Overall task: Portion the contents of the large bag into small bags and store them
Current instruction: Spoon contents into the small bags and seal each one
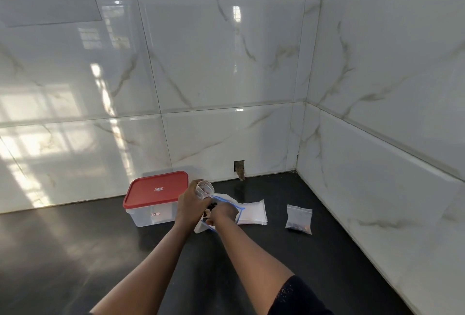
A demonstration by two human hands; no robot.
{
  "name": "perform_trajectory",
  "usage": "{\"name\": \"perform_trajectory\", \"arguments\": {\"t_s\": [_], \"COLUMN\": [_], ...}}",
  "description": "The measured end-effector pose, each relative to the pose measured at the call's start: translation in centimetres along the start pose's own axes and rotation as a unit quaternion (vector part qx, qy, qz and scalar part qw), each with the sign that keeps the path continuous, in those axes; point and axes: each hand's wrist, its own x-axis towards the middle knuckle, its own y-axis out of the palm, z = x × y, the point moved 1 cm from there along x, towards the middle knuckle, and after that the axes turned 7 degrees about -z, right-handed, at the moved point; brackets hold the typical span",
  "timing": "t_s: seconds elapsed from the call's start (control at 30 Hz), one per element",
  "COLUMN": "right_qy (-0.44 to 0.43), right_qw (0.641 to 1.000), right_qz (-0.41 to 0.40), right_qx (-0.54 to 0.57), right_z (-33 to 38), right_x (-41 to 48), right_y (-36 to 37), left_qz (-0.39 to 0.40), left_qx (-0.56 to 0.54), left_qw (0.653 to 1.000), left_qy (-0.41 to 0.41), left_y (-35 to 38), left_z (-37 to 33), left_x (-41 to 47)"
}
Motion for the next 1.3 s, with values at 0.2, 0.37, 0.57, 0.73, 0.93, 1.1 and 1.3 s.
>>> {"name": "perform_trajectory", "arguments": {"t_s": [0.2,0.37,0.57,0.73,0.93,1.1,1.3], "right_qy": [-0.053,-0.078,-0.111,-0.116,-0.097,-0.076,-0.072], "right_qw": [0.983,0.962,0.959,0.957,0.975,0.978,0.975], "right_qz": [-0.073,-0.119,-0.109,-0.082,-0.042,-0.022,0.022], "right_qx": [-0.158,-0.231,-0.235,-0.252,-0.195,-0.193,-0.210], "right_z": [0.3,1.4,2.7,3.3,5.8,8.6,10.4], "right_x": [0.2,0.2,0.6,0.6,0.3,-0.6,-1.7], "right_y": [-0.9,-2.9,-4.5,-5.1,-8.4,-10.4,-12.8], "left_qz": [-0.009,-0.012,-0.004,0.005,0.000,0.003,0.010], "left_qx": [0.000,-0.007,-0.025,-0.022,-0.023,-0.029,-0.028], "left_qw": [1.000,1.000,0.999,1.000,0.999,0.999,0.999], "left_qy": [-0.010,-0.017,-0.021,-0.021,-0.026,-0.037,-0.041], "left_y": [0.4,0.5,1.2,1.7,1.6,1.7,2.0], "left_z": [-0.4,-0.3,-0.7,-1.2,-1.3,-1.2,-0.8], "left_x": [0.1,0.3,0.2,-0.1,-0.2,-0.4,-0.3]}}
